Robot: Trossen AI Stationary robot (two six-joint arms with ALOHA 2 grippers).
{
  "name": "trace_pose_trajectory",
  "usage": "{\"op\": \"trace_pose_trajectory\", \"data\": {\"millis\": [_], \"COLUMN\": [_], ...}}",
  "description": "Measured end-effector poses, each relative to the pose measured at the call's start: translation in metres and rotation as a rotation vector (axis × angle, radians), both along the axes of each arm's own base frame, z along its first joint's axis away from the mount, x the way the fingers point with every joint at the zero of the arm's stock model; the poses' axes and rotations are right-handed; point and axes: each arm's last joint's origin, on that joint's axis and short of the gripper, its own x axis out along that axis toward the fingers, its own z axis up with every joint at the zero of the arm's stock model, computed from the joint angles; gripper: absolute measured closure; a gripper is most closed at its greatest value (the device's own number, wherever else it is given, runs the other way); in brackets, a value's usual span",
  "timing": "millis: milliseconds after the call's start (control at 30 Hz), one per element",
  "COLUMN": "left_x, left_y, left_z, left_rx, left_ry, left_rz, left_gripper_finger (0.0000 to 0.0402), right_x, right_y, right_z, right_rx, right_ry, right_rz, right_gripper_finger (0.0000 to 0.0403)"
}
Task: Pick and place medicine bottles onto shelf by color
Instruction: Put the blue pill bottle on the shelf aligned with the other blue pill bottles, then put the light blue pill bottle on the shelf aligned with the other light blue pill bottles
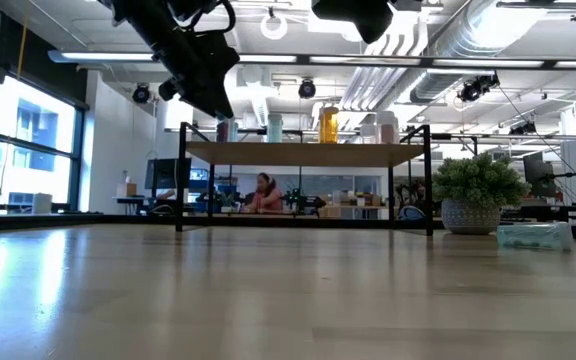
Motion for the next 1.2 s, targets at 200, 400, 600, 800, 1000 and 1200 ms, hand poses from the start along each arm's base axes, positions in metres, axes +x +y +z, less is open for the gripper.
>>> {"op": "trace_pose_trajectory", "data": {"millis": [200, 400, 600, 800, 1000, 1200], "left_x": [0.0, 0.0, 0.0, 0.001, -0.009, -0.02], "left_y": [0.0, 0.001, 0.001, -0.001, -0.006, -0.019], "left_z": [-0.001, 0.0, 0.009, 0.033, 0.054, 0.066], "left_rx": [0.001, 0.02, 0.031, -0.009, -0.074, -0.092], "left_ry": [0.01, 0.02, 0.002, -0.011, 0.085, 0.123], "left_rz": [-0.007, 0.007, 0.008, -0.04, -0.05, -0.074], "left_gripper_finger": [0.0258, 0.0227, 0.0206, 0.0202, 0.0202, 0.0202], "right_x": [0.0, 0.0, -0.001, -0.001, -0.002, -0.016], "right_y": [0.0, 0.0, 0.0, 0.0, -0.001, -0.008], "right_z": [0.0, 0.0, -0.002, -0.003, -0.002, 0.016], "right_rx": [0.0, -0.001, -0.006, -0.01, -0.01, 0.028], "right_ry": [0.001, 0.001, 0.017, 0.03, 0.028, 0.013], "right_rz": [0.0, 0.0, 0.0, 0.0, -0.001, -0.049], "right_gripper_finger": [0.0224, 0.0224, 0.0224, 0.0224, 0.0224, 0.0224]}}
